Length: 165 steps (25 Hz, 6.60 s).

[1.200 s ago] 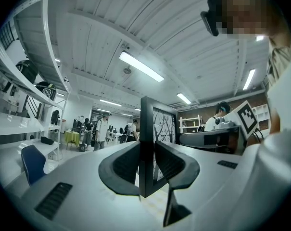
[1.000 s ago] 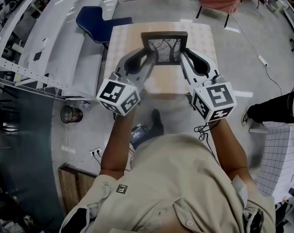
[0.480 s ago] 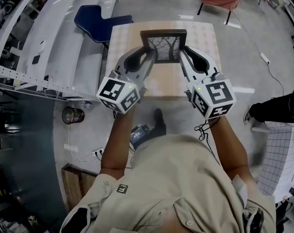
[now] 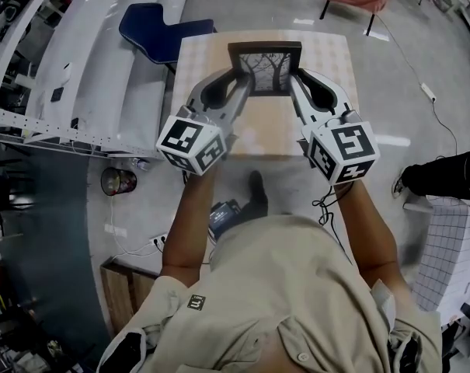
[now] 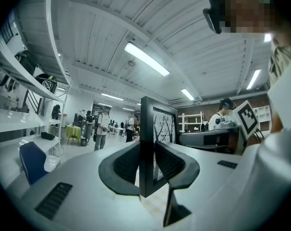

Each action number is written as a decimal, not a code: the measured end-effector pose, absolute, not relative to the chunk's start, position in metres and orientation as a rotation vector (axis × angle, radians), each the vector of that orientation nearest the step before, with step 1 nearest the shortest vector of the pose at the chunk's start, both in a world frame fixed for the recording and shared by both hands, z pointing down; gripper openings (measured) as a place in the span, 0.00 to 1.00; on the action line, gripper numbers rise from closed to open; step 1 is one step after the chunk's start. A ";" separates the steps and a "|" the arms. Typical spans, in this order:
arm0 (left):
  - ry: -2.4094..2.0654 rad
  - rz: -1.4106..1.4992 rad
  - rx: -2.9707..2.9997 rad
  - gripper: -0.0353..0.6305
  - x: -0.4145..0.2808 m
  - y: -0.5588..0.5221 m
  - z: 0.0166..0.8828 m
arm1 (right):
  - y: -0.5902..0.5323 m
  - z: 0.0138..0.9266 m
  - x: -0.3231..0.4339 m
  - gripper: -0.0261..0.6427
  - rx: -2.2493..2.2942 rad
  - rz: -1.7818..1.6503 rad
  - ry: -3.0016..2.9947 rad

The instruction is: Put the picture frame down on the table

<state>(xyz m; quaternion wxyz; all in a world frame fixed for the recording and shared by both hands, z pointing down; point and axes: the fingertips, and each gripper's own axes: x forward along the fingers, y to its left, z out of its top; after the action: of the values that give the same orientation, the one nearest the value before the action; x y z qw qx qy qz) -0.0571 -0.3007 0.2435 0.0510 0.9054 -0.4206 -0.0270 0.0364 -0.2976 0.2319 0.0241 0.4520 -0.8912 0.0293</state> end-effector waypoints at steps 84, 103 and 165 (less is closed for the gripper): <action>-1.000 0.218 2.338 0.19 -0.068 -0.431 0.519 | -0.431 0.500 0.025 0.13 1.394 0.633 -2.429; -0.962 0.272 2.254 0.19 -0.061 -0.436 0.571 | -0.437 0.554 0.032 0.13 1.388 0.712 -2.369; -0.999 0.523 2.126 0.24 -0.059 -0.462 0.668 | -0.474 0.652 0.034 0.13 1.317 0.813 -2.213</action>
<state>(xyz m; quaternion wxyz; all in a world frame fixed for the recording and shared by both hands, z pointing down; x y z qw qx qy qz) -0.0587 -0.4616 0.6677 0.3591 0.8245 -0.3875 0.2030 0.0338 -0.4736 0.6523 0.2187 0.4759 -0.7996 0.2937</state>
